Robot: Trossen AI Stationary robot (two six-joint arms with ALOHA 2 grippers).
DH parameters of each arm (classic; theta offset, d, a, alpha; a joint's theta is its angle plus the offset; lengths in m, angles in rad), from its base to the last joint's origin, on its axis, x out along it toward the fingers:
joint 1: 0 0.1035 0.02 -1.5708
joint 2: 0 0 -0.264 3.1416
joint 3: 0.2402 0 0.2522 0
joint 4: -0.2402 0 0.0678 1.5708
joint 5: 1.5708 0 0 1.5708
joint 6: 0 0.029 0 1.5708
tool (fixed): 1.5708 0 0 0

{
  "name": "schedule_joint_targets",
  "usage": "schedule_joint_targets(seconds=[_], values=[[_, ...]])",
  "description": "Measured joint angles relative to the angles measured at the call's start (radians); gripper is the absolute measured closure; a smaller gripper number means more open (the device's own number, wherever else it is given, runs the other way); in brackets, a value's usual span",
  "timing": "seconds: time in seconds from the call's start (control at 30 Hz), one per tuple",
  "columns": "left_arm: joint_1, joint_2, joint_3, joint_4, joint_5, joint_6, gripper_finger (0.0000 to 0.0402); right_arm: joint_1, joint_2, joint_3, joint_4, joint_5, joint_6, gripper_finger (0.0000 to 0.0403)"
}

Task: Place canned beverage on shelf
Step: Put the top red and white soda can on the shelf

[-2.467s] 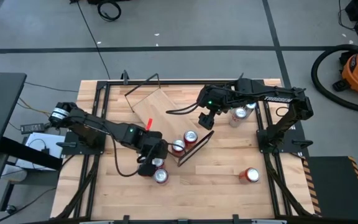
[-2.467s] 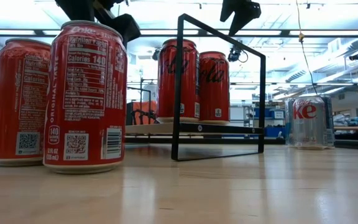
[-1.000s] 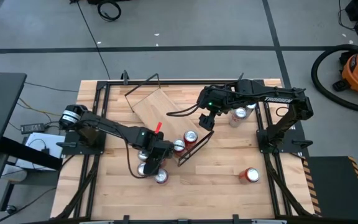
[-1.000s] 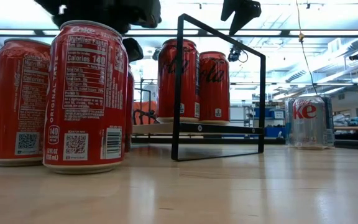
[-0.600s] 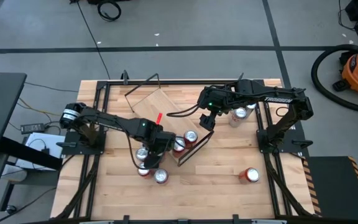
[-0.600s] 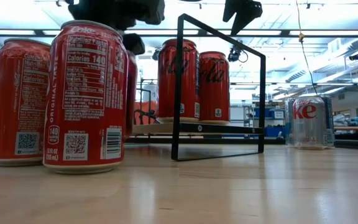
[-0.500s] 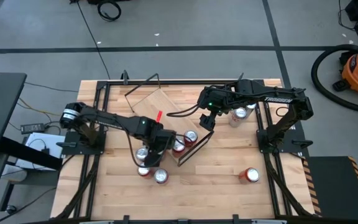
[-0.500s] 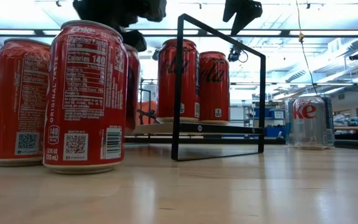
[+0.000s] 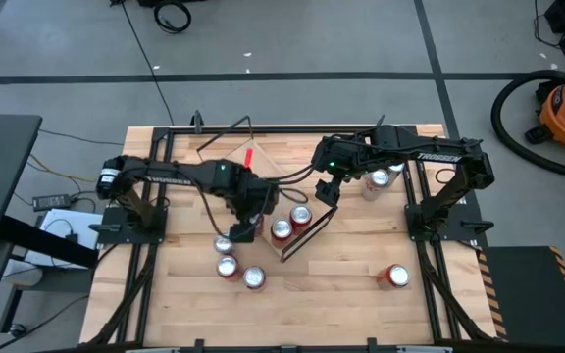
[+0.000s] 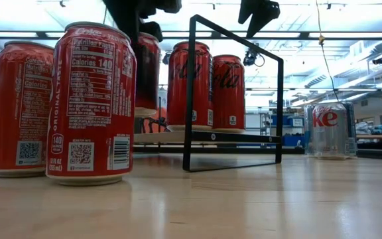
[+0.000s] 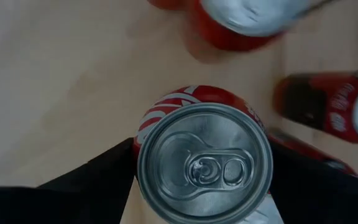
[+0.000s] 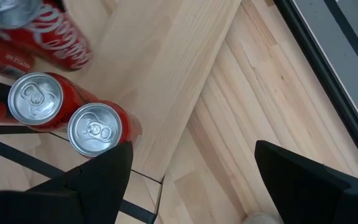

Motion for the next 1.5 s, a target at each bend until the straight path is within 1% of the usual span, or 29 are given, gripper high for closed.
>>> schedule_joint_targets(seconds=[0.2, 0.33, 0.5, 0.6, 0.7, 0.8, 0.9, 1.03, 1.13, 1.37, 1.5], values=[[0.087, 0.0, 0.004, 0.049, -0.003, 0.087, 0.0081, 0.0, -0.009, 0.0, -0.051, 0.014, 0.0, 0.0055], [0.137, 0.0, 0.004, 0.086, 0.005, 0.137, 0.0081, 0.0, -0.041, 0.001, -0.067, 0.021, -0.01, 0.0055], [0.17, 0.0, 0.004, 0.163, 0.015, 0.207, 0.0081, 0.0, -0.066, 0.001, -0.083, 0.021, -0.019, 0.0055], [0.184, 0.0, 0.004, 0.226, 0.019, 0.214, 0.0081, 0.0, -0.08, 0.001, -0.089, 0.022, -0.023, 0.0055], [0.201, 0.006, 0.004, 0.292, 0.029, 0.184, 0.008, -0.002, -0.083, 0.001, -0.09, 0.024, -0.022, 0.0055], [0.219, 0.009, 0.004, 0.311, 0.063, 0.175, 0.008, -0.004, -0.085, 0.0, -0.09, 0.025, -0.021, 0.0055], [0.23, 0.012, 0.004, 0.342, 0.069, 0.202, 0.008, -0.004, -0.085, 0.0, -0.09, 0.026, -0.023, 0.0055], [0.247, 0.013, 0.004, 0.296, 0.098, 0.243, 0.0079, -0.004, -0.085, 0.0, -0.09, 0.026, -0.026, 0.0055], [0.253, 0.013, 0.004, 0.25, 0.134, 0.304, 0.0079, -0.004, -0.085, 0.0, -0.09, 0.026, -0.026, 0.0055], [0.249, 0.014, 0.004, 0.104, 0.139, 0.502, 0.0079, -0.004, -0.085, 0.0, -0.09, 0.026, -0.033, 0.0055], [0.25, 0.014, 0.004, 0.068, 0.138, 0.595, 0.0079, -0.004, -0.085, 0.0, -0.082, 0.026, -0.038, 0.0055]])
